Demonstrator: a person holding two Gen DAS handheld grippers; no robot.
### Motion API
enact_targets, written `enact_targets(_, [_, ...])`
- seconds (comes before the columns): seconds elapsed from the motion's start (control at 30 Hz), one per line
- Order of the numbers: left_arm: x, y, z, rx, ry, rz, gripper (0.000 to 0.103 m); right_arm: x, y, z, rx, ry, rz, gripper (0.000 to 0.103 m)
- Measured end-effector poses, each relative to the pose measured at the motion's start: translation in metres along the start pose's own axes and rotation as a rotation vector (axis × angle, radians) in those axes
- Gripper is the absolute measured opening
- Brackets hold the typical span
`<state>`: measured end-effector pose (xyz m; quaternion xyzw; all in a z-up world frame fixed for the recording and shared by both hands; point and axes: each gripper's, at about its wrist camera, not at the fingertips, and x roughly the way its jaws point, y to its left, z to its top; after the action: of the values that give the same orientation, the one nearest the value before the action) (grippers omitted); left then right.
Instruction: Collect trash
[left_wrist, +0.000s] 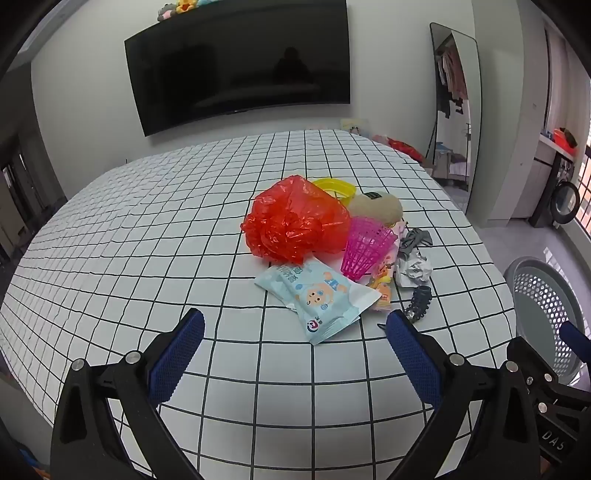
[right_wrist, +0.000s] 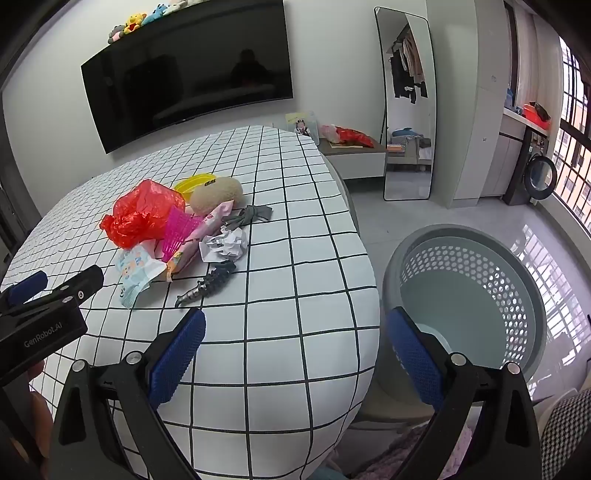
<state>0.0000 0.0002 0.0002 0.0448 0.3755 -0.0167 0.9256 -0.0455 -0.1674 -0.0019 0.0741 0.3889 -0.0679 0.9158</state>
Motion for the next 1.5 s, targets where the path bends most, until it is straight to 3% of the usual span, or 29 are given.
enact_targets(1.5, [-0.0084,-0.0010,-0.0002,-0.001,-0.024,-0.002,0.097,-0.0069,0.0029,0.0001,-0.008,-0.013,0.001,0.094])
